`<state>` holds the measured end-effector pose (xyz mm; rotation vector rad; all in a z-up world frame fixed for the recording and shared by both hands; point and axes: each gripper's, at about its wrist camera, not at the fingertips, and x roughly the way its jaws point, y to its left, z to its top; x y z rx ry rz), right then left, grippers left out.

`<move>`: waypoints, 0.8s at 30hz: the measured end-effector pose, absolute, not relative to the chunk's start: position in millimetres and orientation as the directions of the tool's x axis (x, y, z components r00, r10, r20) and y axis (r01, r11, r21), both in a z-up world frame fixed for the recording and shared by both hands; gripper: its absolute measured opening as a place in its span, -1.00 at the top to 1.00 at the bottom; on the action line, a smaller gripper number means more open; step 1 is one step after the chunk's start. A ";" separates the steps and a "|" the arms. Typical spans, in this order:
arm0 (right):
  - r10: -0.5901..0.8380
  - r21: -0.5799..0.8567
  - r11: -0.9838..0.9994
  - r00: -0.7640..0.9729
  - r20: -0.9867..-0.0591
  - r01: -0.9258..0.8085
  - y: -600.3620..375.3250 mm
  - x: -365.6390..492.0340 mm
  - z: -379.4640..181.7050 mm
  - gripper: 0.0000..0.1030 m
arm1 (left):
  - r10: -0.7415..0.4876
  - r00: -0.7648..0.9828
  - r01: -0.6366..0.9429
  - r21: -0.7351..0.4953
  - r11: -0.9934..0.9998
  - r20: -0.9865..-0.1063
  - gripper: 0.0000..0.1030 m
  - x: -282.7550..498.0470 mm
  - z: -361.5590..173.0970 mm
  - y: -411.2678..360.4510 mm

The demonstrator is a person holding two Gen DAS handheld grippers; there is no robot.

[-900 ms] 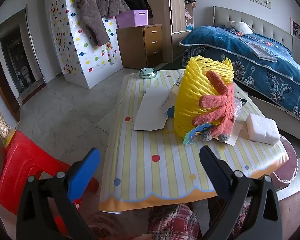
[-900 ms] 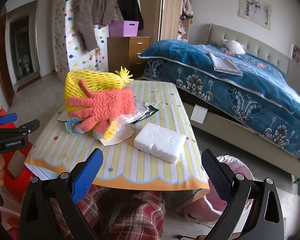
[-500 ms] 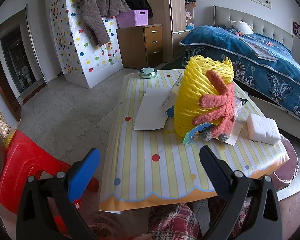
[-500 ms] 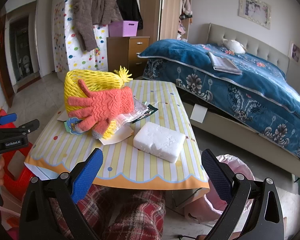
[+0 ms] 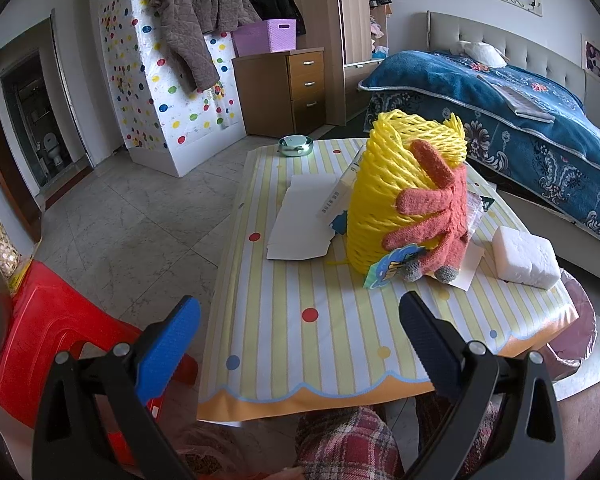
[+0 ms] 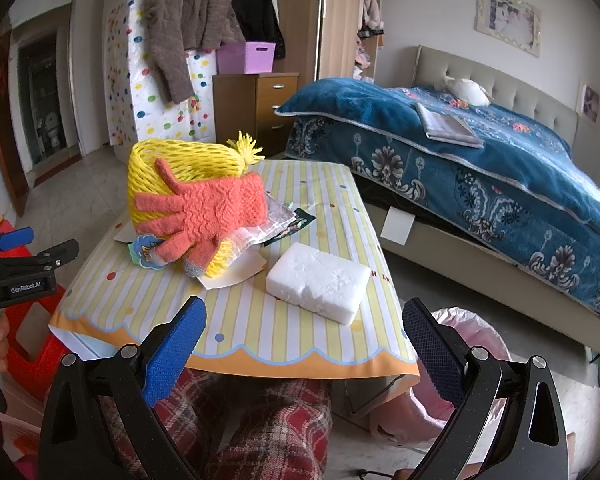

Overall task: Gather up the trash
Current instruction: 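Move both tools toward the yellow foam net on the table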

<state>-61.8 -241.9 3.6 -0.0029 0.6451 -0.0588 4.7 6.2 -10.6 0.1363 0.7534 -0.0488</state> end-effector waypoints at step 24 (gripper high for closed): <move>-0.053 -0.020 0.998 0.794 -0.606 0.052 -245.5 -58.1 2.3 -0.90 | -0.001 0.714 0.111 0.111 0.988 -0.700 -0.87 5.0 -20.2 -3.7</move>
